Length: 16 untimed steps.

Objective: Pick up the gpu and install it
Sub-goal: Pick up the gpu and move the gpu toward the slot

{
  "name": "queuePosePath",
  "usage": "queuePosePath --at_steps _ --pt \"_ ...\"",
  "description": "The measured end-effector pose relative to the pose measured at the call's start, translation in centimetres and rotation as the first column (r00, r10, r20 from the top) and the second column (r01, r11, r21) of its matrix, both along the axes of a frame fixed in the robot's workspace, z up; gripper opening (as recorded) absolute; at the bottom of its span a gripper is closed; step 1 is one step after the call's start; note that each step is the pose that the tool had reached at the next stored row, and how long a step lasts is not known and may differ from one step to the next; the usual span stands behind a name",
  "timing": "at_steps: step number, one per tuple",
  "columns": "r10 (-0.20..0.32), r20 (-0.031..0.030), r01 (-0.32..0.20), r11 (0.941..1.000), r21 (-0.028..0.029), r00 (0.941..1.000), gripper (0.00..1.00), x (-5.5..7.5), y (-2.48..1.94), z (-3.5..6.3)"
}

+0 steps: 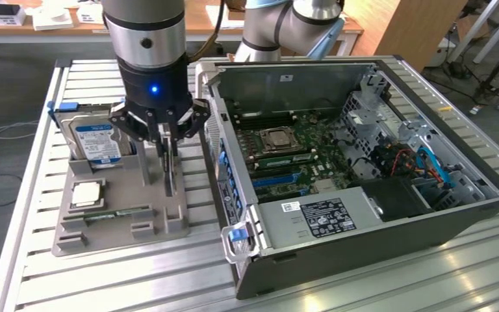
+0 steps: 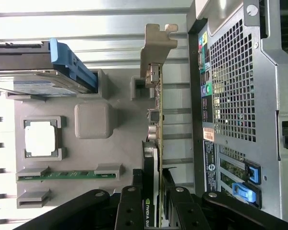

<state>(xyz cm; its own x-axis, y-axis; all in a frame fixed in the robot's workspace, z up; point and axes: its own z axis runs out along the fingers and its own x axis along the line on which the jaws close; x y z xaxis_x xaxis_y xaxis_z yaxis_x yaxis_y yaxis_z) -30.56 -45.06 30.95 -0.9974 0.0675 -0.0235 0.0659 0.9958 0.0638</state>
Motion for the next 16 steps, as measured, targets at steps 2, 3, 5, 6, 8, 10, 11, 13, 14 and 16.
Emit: queuePosePath --at_steps 2,3,5,6,8,10,11,13,14,16 --pt "0.0 0.0001 0.0 1.0 0.0059 1.0 0.27 0.0 0.0 0.24" --pt "0.0 0.0 0.0 1.0 0.0087 1.0 0.27 0.0 0.0 0.38" --pt "0.0 0.0001 0.0 0.9999 0.0136 1.0 0.27 0.0 0.0 0.68" --pt "0.0 0.0002 0.0 0.9999 0.0158 1.0 0.27 0.0 0.0 0.85" --pt "0.0 0.0001 0.0 0.9998 0.02 1.0 0.27 0.0 0.0 1.22" --pt "0.0 0.0001 0.0 0.9997 0.0233 1.0 0.27 0.0 0.0 1.61" --pt "0.0 0.0001 0.0 0.9997 0.0247 1.0 0.27 0.0 0.0 1.86" --pt "0.0 0.0001 0.0 0.9996 0.0265 1.0 0.27 0.0 0.0 2.35" --pt "0.0 0.0001 0.0 0.9996 0.0274 1.0 0.27 0.0 0.0 2.59" --pt "0.0 0.0002 0.0 0.9996 0.0292 1.0 0.27 0.0 0.0 3.06"
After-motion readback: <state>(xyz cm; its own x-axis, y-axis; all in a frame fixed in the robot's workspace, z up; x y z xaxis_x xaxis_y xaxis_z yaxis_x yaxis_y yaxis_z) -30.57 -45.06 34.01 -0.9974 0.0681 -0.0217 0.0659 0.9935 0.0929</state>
